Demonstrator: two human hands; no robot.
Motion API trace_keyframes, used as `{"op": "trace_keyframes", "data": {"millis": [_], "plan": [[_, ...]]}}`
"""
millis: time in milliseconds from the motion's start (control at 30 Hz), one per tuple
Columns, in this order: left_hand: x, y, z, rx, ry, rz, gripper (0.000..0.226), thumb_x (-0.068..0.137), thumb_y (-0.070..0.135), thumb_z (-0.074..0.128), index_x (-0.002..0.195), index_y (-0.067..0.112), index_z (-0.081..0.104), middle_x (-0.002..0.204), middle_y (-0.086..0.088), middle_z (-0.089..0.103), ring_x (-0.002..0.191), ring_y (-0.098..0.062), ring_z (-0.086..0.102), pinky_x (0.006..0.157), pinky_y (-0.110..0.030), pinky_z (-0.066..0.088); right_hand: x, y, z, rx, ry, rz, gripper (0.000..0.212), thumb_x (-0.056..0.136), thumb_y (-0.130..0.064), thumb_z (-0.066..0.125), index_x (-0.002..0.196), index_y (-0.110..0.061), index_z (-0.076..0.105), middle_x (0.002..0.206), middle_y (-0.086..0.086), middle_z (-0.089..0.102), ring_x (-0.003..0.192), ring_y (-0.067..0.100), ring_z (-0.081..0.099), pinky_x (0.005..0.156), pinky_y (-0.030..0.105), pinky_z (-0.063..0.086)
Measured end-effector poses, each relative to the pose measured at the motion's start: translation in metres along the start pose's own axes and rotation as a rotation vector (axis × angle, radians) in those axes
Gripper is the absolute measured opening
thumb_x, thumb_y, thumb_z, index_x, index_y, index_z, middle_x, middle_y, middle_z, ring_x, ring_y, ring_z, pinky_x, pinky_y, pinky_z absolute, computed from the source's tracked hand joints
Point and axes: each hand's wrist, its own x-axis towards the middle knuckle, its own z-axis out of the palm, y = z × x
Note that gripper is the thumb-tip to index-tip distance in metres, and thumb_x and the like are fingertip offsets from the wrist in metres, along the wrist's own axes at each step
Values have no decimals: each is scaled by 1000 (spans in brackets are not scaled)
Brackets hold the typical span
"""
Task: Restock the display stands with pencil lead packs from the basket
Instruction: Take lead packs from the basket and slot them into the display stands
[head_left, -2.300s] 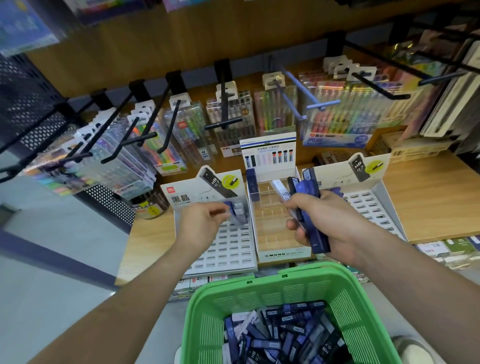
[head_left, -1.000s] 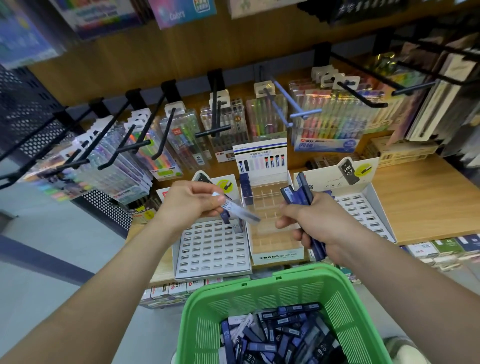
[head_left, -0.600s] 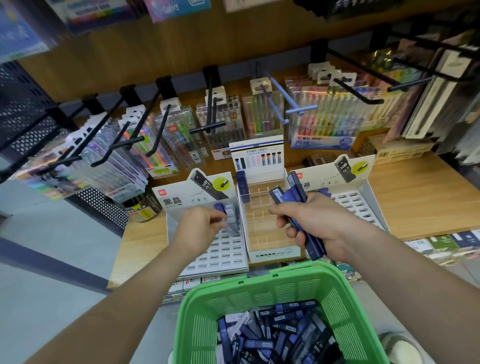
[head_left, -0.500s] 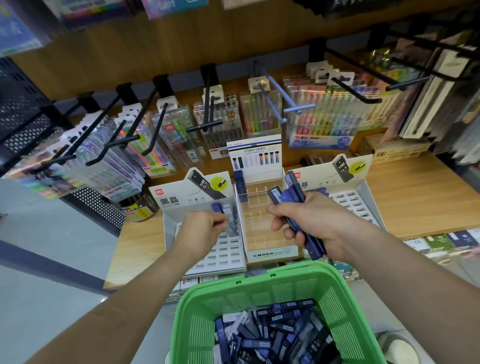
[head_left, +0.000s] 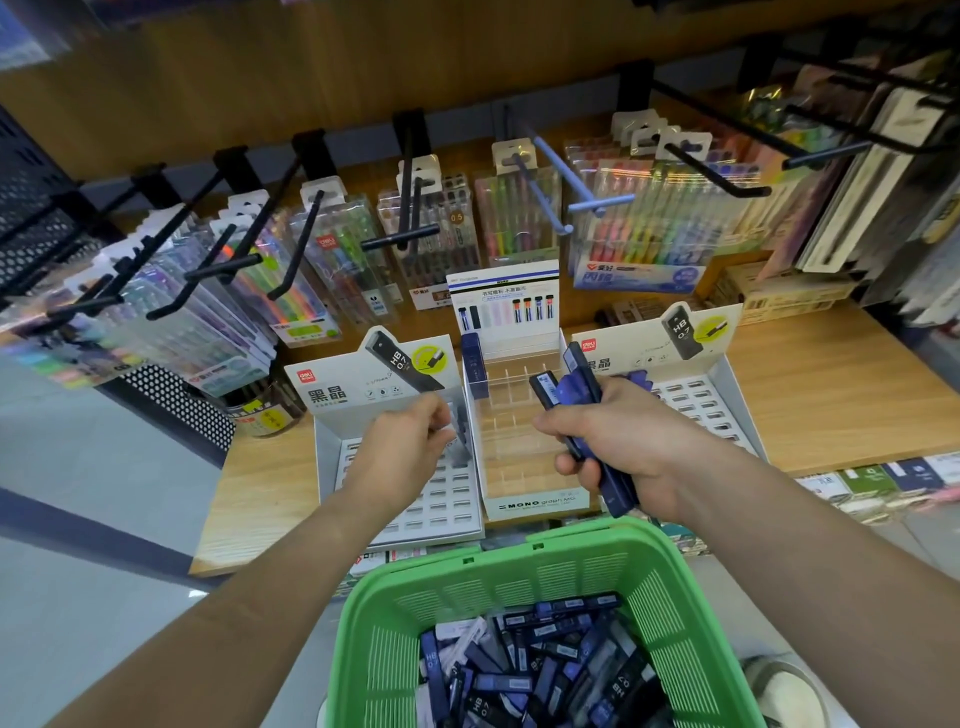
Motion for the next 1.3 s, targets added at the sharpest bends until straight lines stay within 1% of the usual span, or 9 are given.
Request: {"op": "trace_keyframes", "data": {"millis": [267, 467, 600, 800, 867, 933, 1033, 1200, 1300], "plan": [[2, -10, -4, -34, 16, 103, 14, 85, 19, 71, 89, 17, 58, 77, 3, 68, 73, -23, 65, 68, -36, 54, -3, -2, 1, 31, -21, -8, 15, 85, -14, 76, 85, -12, 61, 56, -1, 66, 56, 21, 71, 31, 15, 32], [-7, -11, -2, -86, 6, 179, 9, 81, 13, 76, 85, 13, 67, 75, 1, 70, 69, -18, 66, 68, -34, 55, -4, -3, 2, -25, -9, -49, 23, 87, -30, 74, 90, -11, 61, 59, 1, 66, 36, 6, 45, 33, 16, 33], [-7, -9, 4, -89, 38, 146, 4, 86, 16, 70, 88, 17, 74, 81, 2, 73, 66, -14, 63, 69, -31, 54, -2, -4, 3, 23, -5, -48, 13, 89, -10, 70, 98, -8, 60, 69, 6, 61, 37, 7, 41, 33, 16, 31], [-1, 5, -7, 100, -17, 123, 11, 87, 16, 65, 86, 14, 76, 92, -1, 68, 89, -21, 58, 80, -30, 47, -1, -2, 1, 29, -18, -66, 24, 87, 0, 69, 108, -5, 59, 83, 14, 57, 40, 7, 42, 34, 18, 32], [3, 25, -24, -201, -41, -60, 13, 90, 17, 63, 86, 17, 75, 84, -1, 71, 80, -19, 63, 75, -30, 53, -1, -1, 0, 28, -9, -80, 27, 85, 0, 71, 110, -3, 59, 81, 13, 58, 41, 7, 42, 34, 18, 32], [5, 48, -45, -774, -140, -252, 16, 93, 11, 59, 90, 17, 73, 79, -4, 72, 72, -18, 65, 66, -28, 57, 0, 0, 2, 16, -4, -88, 25, 84, 0, 73, 106, -4, 60, 80, 13, 60, 42, 7, 42, 35, 18, 32], [1, 68, -72, -1122, -363, -192, 28, 90, -4, 56, 108, 13, 69, 87, -4, 72, 78, -15, 66, 70, -26, 57, -1, -2, 3, 32, -16, -82, 18, 84, -4, 74, 95, -8, 60, 77, 13, 68, 42, 6, 43, 35, 18, 33], [-12, 80, -82, -363, -236, 157, 24, 78, 19, 77, 102, 20, 75, 88, 14, 67, 84, -4, 60, 79, -19, 48, -7, -5, 2, 53, -33, -89, 14, 88, -17, 72, 92, -4, 67, 72, 12, 72, 40, 6, 42, 34, 17, 33], [-19, 85, -73, -440, -196, 152, 10, 83, 18, 72, 90, 14, 76, 82, -4, 65, 78, -13, 58, 75, -30, 49, -10, -7, -1, 154, 3, -104, 31, 87, -35, 72, 99, -7, 67, 74, 10, 73, 39, 6, 43, 33, 17, 32]]}}
